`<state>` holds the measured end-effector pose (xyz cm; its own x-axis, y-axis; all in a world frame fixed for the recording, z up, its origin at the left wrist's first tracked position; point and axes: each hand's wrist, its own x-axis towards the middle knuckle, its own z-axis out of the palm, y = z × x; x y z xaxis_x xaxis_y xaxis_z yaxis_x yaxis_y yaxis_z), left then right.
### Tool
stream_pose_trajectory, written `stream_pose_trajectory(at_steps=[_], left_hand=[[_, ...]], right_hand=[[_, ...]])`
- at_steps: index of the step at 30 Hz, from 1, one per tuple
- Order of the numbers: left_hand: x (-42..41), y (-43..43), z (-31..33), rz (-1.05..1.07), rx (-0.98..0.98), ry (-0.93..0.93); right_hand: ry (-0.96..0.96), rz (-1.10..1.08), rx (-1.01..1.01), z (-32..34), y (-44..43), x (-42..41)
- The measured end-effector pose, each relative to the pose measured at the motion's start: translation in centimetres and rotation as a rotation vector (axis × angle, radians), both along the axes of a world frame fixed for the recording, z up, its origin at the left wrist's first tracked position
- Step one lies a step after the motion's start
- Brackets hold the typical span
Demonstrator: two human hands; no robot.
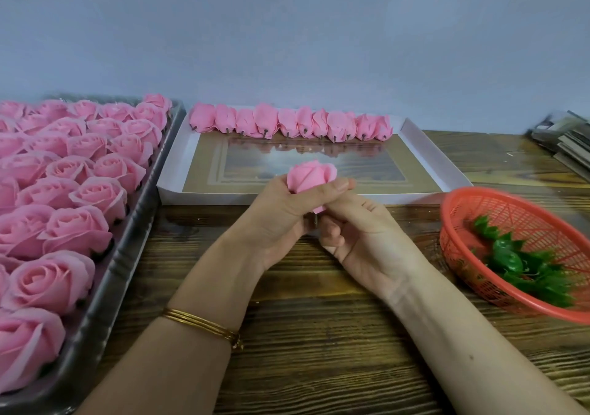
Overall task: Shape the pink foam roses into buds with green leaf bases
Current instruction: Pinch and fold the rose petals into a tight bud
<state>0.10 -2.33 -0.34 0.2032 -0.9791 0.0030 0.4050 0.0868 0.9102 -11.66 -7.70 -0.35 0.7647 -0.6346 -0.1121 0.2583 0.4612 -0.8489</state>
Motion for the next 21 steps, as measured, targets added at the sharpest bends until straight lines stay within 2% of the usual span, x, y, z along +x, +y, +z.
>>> stream_pose_trajectory(at_steps=[9, 13, 17, 19, 21], left_hand=[[0.0, 0.2, 0.1, 0.05, 0.032, -0.118], [-0.2, 0.0, -0.4, 0.202, -0.013, -0.218], [-0.8, -0.3, -0.7, 0.392, -0.025, -0.486], [-0.9, -0.4, -0.9, 0.434, -0.006, -0.638], [-1.0, -0.4, -1.0, 0.437, 0.003, -0.704]], right_hand=[[-0.006, 0.11, 0.114, 0.0, 0.0, -0.1], [0.074, -0.009, 0.069, 0.4, -0.2, -0.3], [0.149, -0.201, -0.039, 0.6, -0.4, -0.5], [0.196, -0.241, -0.103, 0.6, -0.4, -0.5], [0.232, -0.254, -0.134, 0.5, -0.4, -0.3]])
